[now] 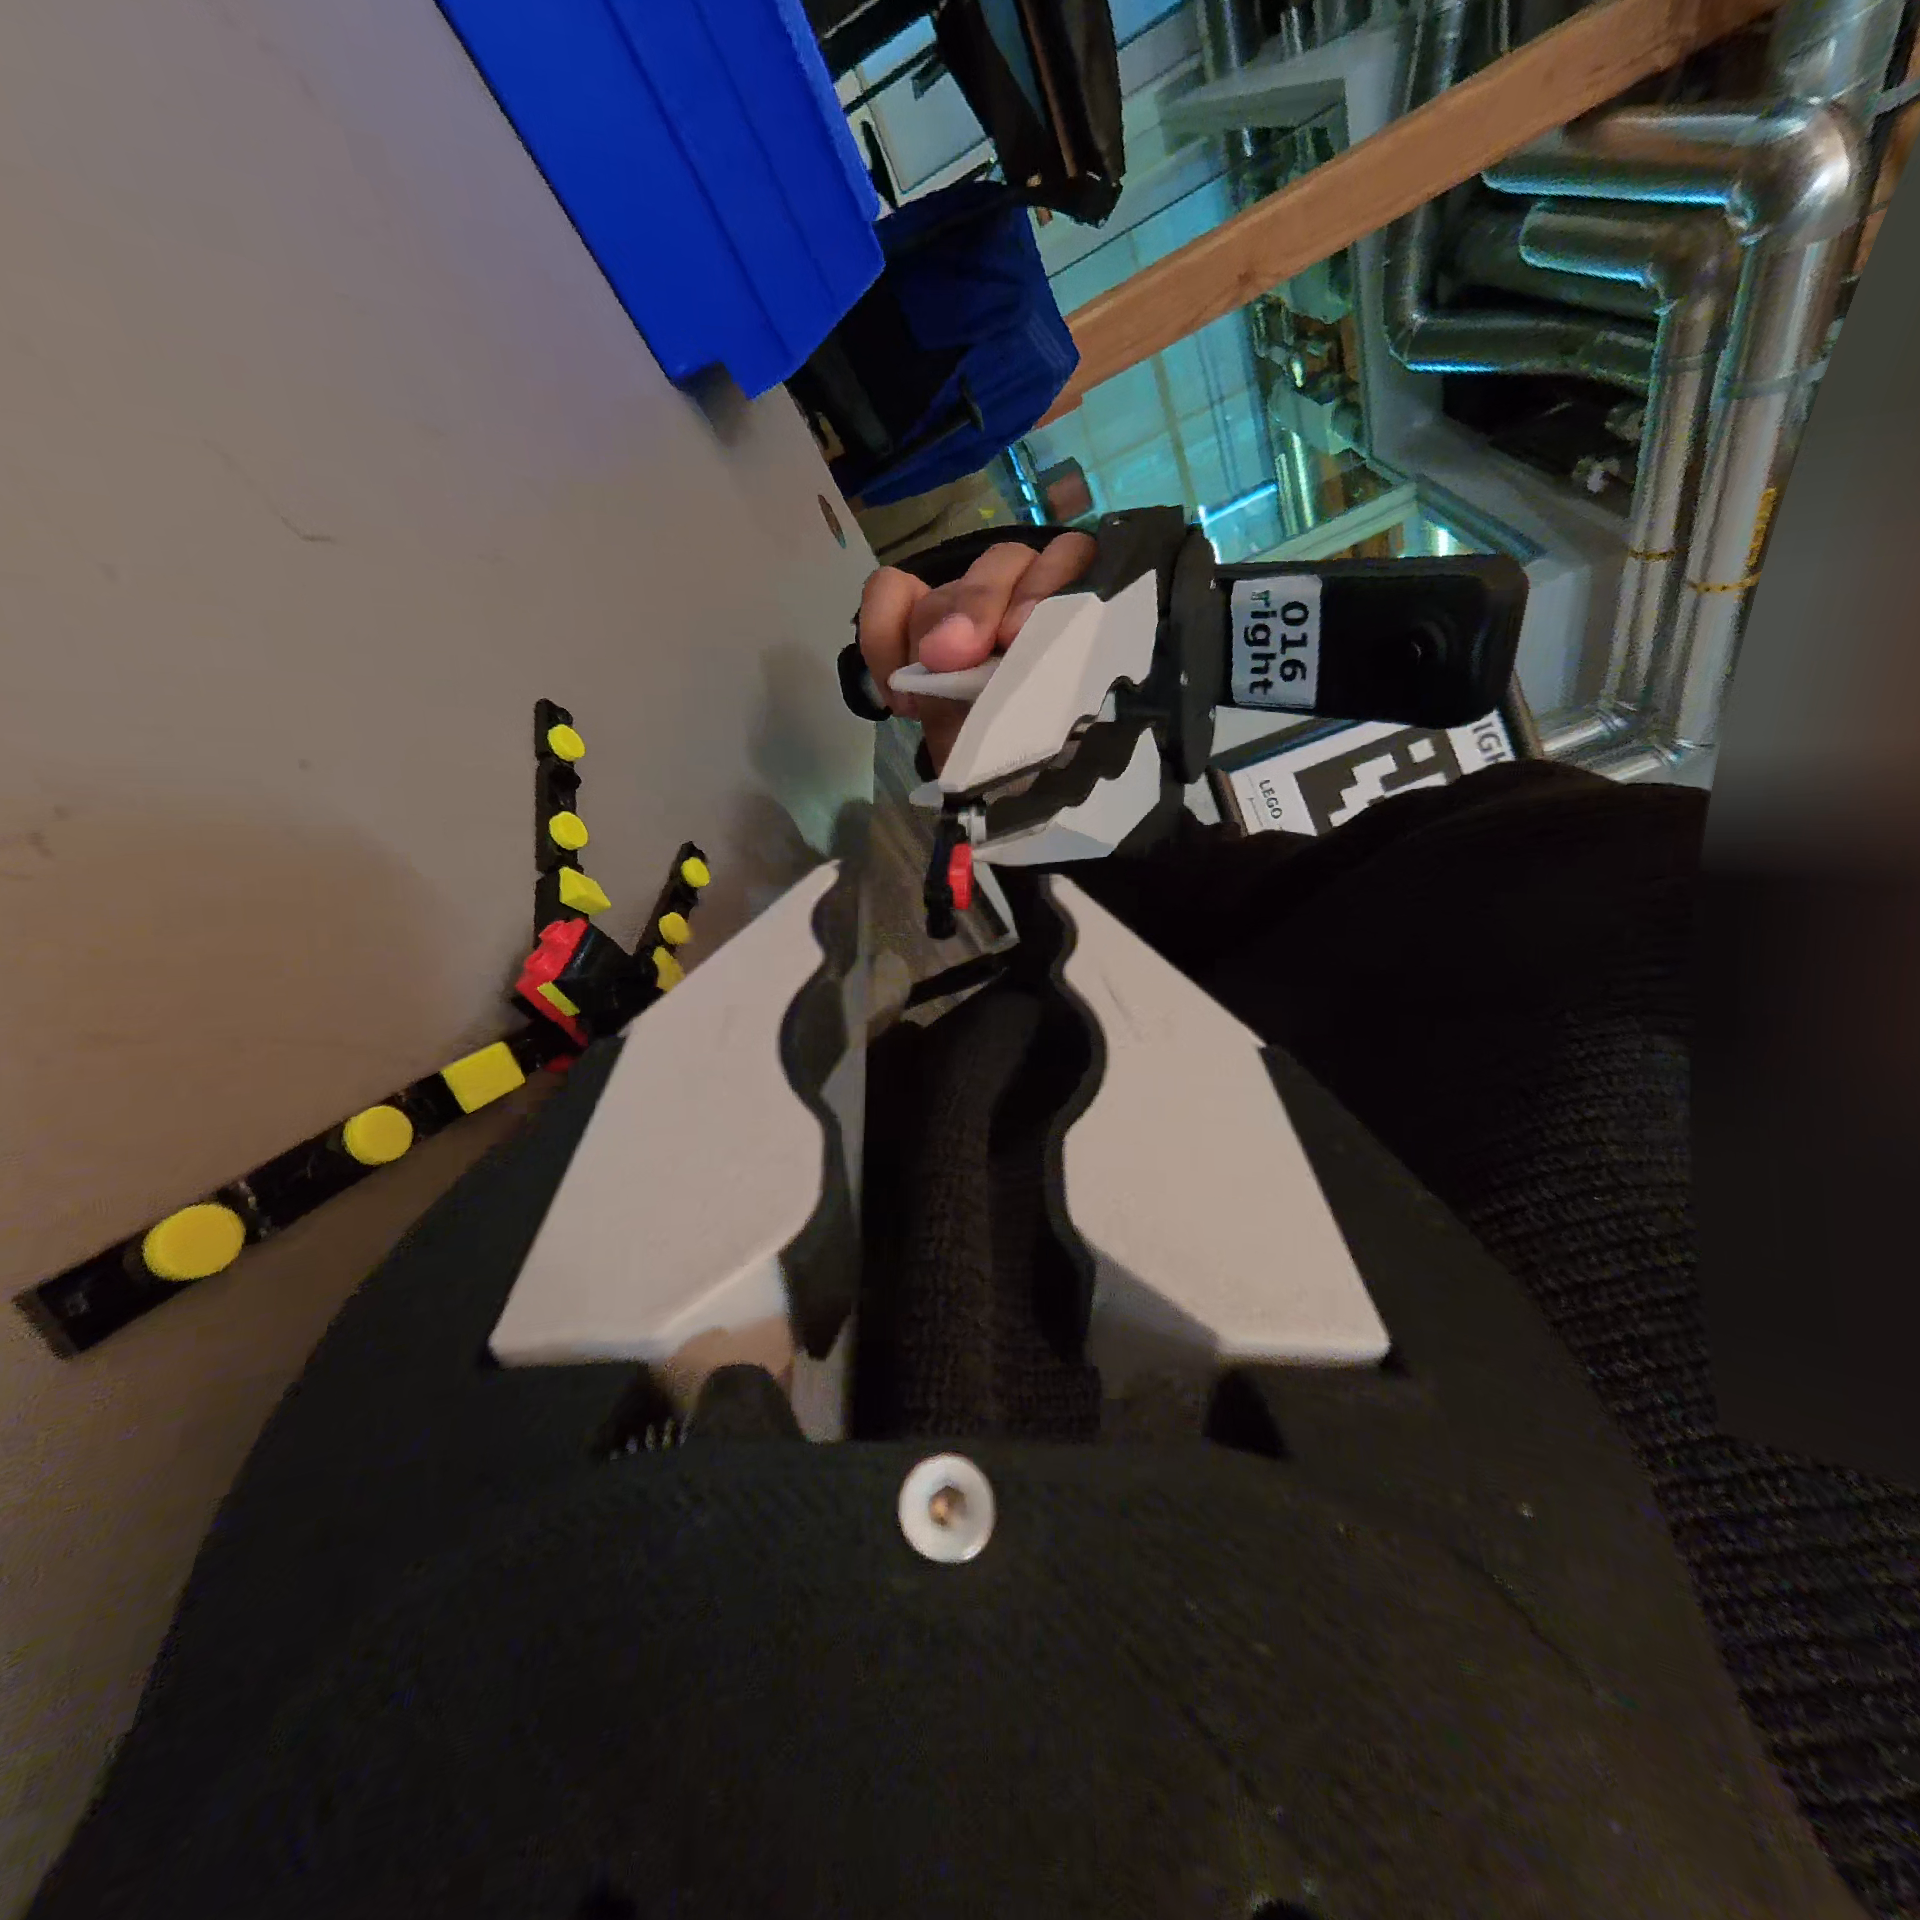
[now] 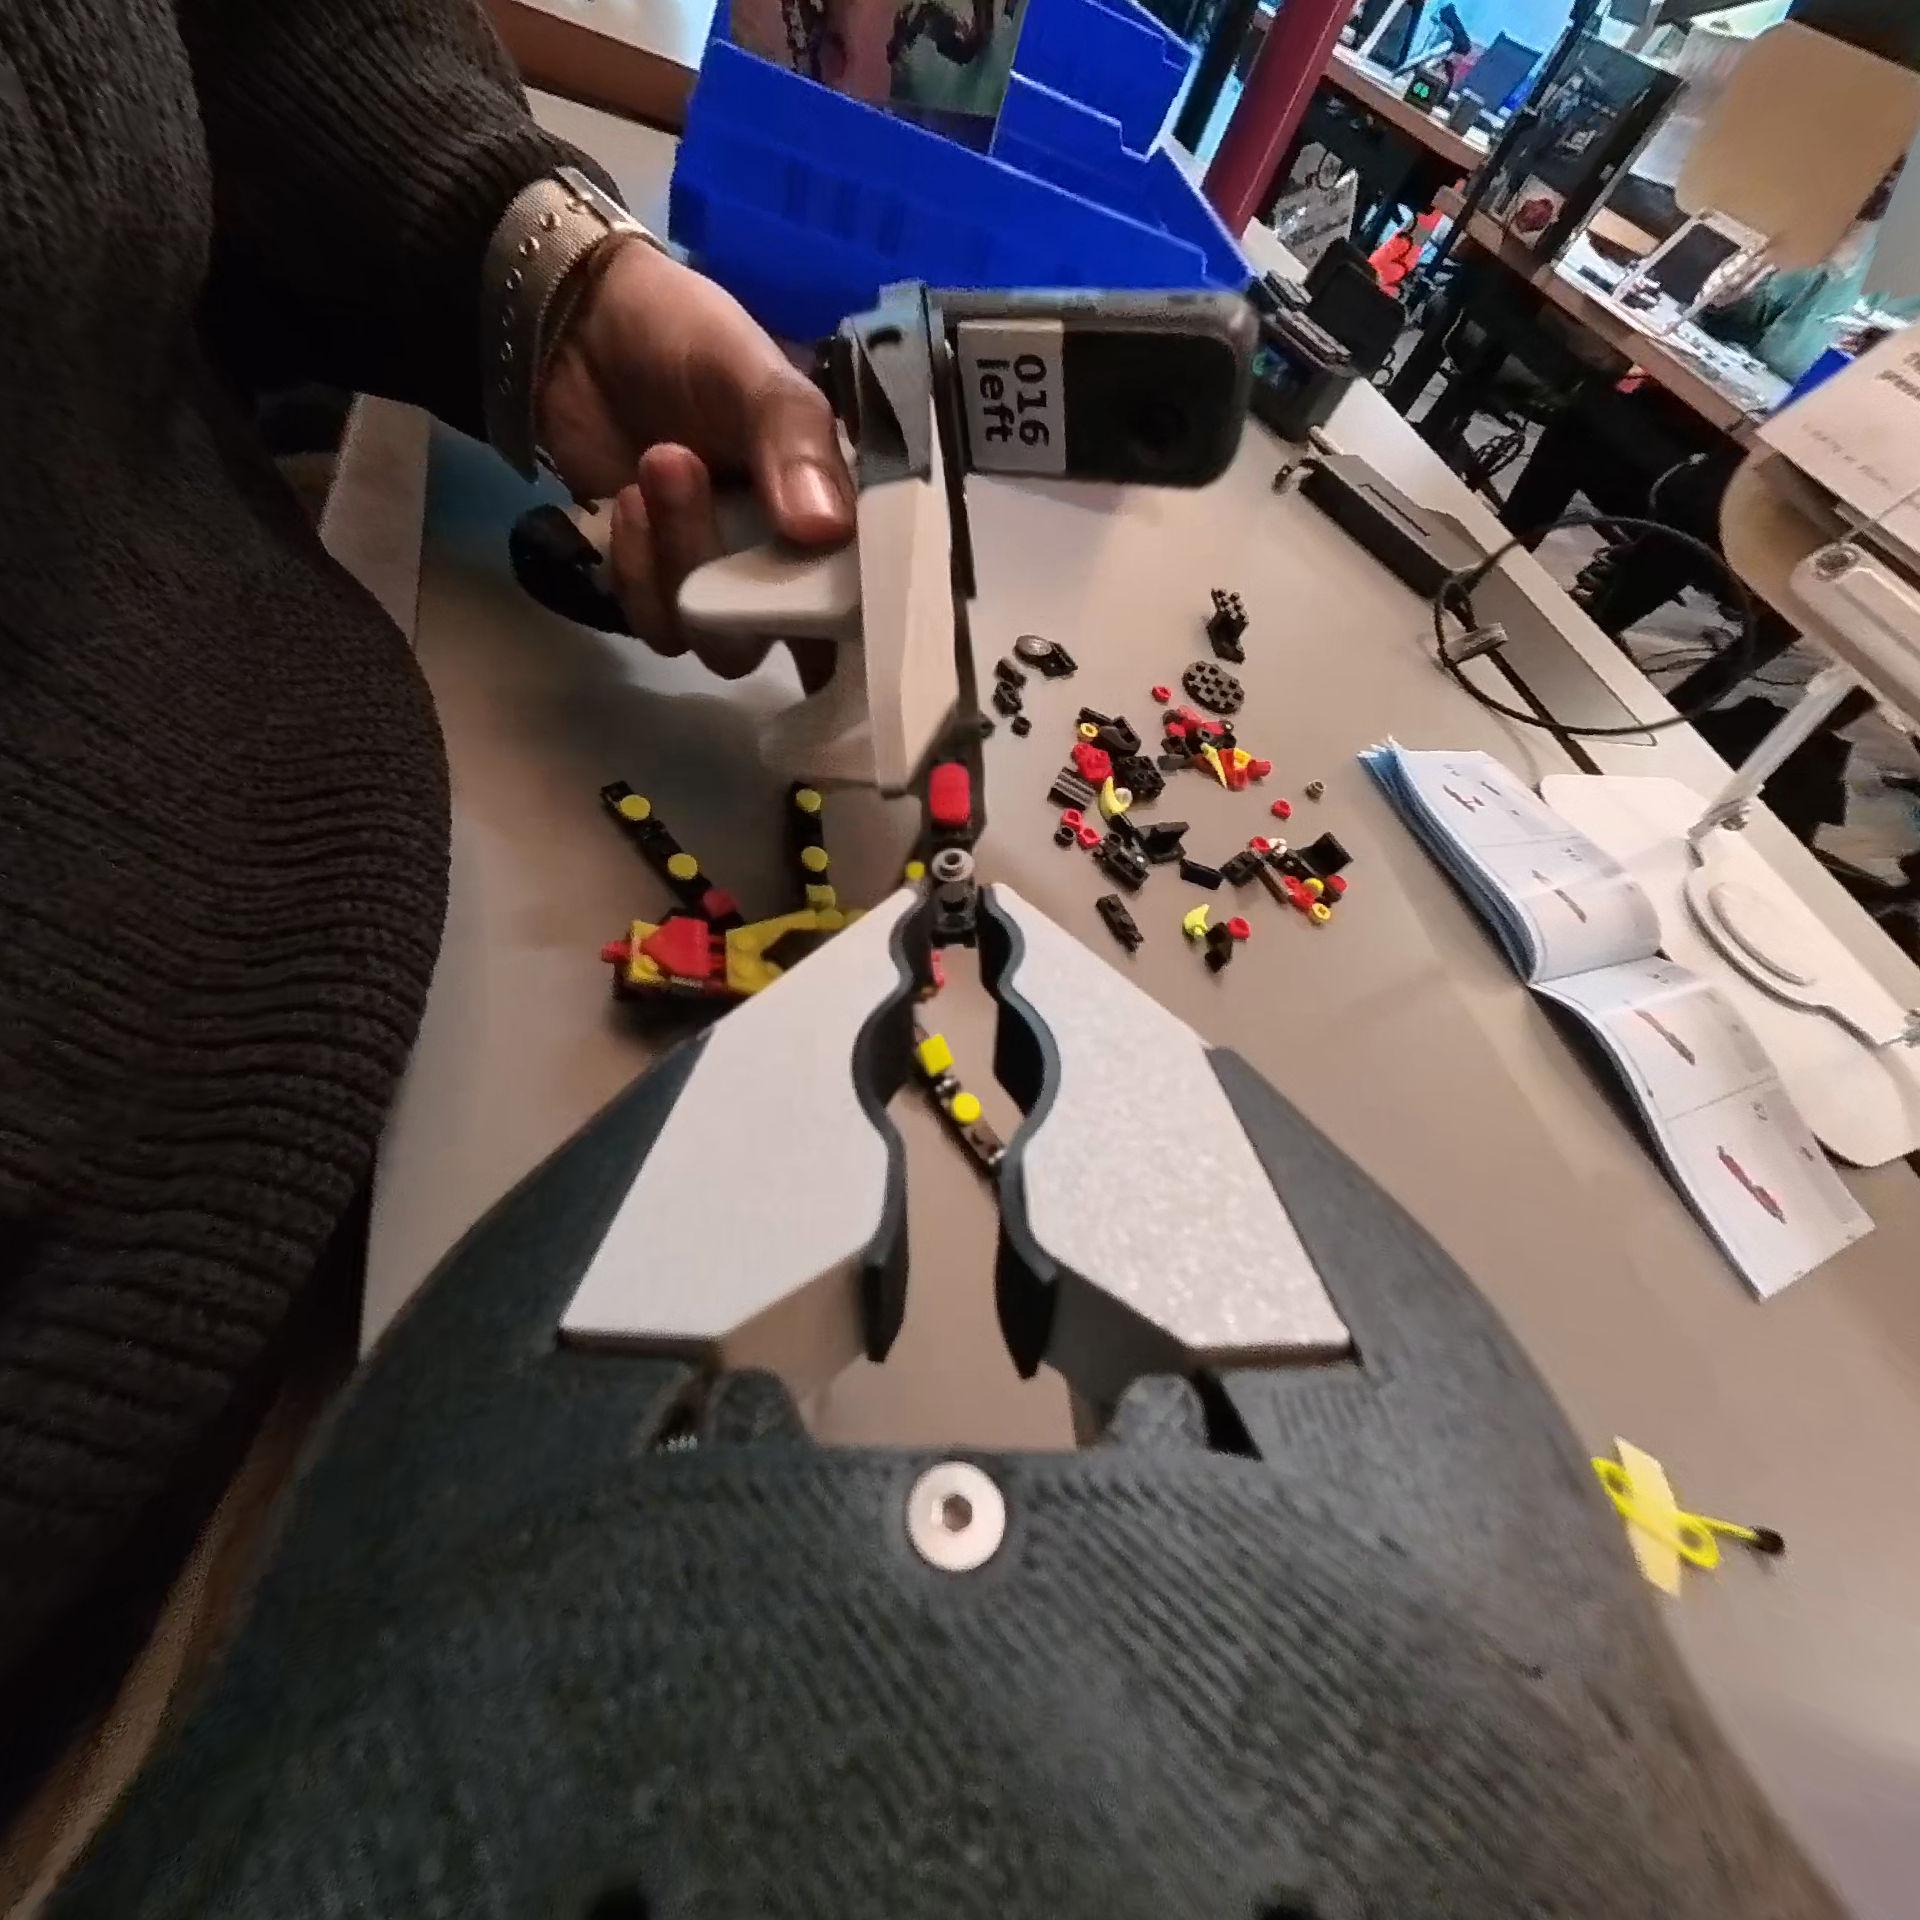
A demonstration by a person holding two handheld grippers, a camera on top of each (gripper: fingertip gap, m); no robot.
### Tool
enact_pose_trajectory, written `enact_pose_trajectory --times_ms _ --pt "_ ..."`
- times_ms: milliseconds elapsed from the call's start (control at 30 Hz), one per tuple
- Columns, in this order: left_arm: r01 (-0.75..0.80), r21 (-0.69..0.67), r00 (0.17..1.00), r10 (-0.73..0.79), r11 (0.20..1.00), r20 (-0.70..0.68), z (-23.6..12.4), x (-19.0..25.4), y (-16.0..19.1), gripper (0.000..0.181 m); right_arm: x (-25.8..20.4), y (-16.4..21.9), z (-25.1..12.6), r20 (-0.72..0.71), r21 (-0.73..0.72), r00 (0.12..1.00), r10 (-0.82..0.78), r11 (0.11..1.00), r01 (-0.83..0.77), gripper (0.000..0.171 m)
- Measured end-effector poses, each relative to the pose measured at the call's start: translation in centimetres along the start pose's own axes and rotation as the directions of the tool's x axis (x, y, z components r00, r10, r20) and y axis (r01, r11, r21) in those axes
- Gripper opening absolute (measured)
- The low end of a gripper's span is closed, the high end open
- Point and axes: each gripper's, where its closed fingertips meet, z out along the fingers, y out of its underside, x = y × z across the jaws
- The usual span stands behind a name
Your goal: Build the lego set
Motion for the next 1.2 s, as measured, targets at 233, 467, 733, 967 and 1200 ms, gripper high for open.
enact_pose_trajectory --times_ms 233,467,733,967,1200 --pt "-0.097 0.010 0.989 0.096 0.995 0.109 -1.1 -1.2 -0.8 0.038 2.4 4.4 -2.3 -0.008 -0.130 0.996 0.089 0.987 -0.089 0.006" --pt "-0.119 0.007 0.984 0.117 0.993 0.138 -1.4 -1.7 -1.0 0.038 1.3 9.4 -4.5 0.124 -0.280 0.956 0.264 0.934 -0.222 0.006" --pt "-0.112 0.011 0.986 0.110 0.994 0.129 -1.6 -1.6 -1.2 0.038 0.5 10.1 -4.1 0.165 -0.303 0.942 0.293 0.924 -0.235 0.006" --pt "-0.114 0.021 0.984 0.110 0.993 0.137 -1.7 -1.7 -1.4 0.038 0.4 10.6 -3.9 0.162 -0.324 0.943 0.292 0.918 -0.229 0.006" --pt "-0.123 0.027 0.982 0.118 0.992 0.146 -1.8 -1.8 -1.5 0.038 0.7 10.6 -3.9 0.141 -0.323 0.948 0.286 0.918 -0.229 0.012"
